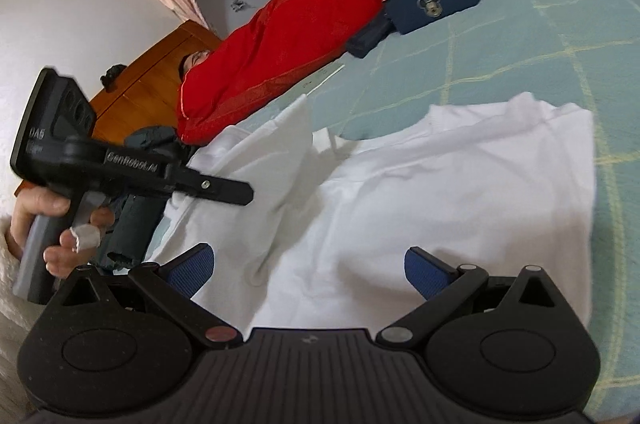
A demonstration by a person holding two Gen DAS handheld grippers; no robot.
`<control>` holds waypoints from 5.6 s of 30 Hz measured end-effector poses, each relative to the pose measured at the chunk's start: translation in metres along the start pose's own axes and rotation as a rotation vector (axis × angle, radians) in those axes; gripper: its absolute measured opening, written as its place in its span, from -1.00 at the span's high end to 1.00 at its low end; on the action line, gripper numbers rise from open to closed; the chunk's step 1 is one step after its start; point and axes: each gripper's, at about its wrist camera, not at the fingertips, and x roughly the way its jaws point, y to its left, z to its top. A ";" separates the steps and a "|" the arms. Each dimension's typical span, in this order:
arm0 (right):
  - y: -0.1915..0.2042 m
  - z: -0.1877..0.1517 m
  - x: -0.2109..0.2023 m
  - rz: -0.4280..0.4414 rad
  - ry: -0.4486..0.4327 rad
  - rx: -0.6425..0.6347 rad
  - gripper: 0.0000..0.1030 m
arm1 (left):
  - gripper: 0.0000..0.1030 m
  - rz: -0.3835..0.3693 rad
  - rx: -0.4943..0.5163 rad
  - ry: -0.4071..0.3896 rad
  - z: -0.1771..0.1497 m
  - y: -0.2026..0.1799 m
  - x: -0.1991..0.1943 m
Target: Fold clothes
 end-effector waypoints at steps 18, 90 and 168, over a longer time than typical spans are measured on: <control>-0.033 -0.010 -0.023 -0.039 -0.040 0.035 -1.00 | 0.45 -0.029 -0.037 0.097 0.005 -0.038 0.083; -0.022 0.038 0.005 0.041 0.102 0.080 -1.00 | -0.70 0.301 0.026 -0.301 -0.147 0.006 -0.019; -0.022 0.045 0.008 -0.179 0.050 -0.152 0.47 | -0.73 0.051 0.044 -0.382 -0.161 -0.005 -0.038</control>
